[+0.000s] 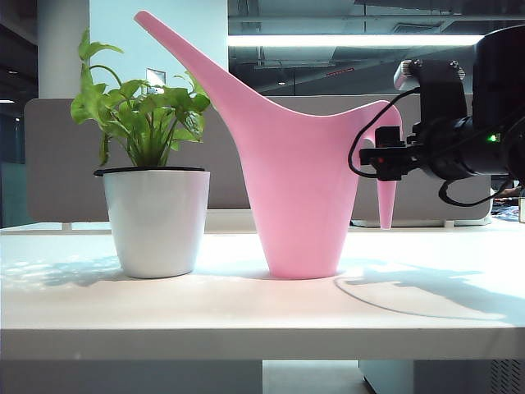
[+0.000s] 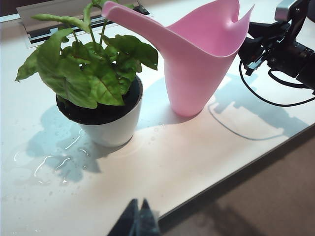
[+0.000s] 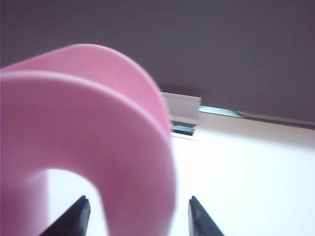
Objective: Pick up the watering can from the table, water the potted plant, and put the can back.
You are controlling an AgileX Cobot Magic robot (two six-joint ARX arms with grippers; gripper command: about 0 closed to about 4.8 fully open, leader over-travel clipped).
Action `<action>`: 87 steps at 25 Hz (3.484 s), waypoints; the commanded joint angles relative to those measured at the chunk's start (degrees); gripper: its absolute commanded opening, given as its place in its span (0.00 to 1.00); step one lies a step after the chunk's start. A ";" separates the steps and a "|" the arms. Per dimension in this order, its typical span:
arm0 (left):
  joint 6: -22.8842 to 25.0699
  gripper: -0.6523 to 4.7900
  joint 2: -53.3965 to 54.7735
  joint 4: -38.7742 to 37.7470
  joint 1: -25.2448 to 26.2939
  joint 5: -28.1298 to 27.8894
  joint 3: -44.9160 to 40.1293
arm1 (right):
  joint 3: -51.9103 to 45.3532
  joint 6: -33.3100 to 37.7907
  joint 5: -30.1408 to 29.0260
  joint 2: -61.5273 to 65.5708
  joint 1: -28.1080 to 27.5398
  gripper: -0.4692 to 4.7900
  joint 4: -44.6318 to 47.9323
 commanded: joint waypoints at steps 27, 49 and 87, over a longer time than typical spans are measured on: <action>0.02 0.13 -0.04 0.72 0.04 0.09 0.07 | 7.21 -0.48 -3.63 -0.04 -0.81 0.55 -6.43; 0.02 0.13 -0.04 0.72 0.07 0.09 0.07 | 14.71 4.79 -42.40 -0.04 -15.47 0.63 -17.49; 0.02 0.13 -0.07 0.70 0.11 0.09 0.04 | 29.86 1.16 -42.27 11.17 -11.21 0.14 -24.50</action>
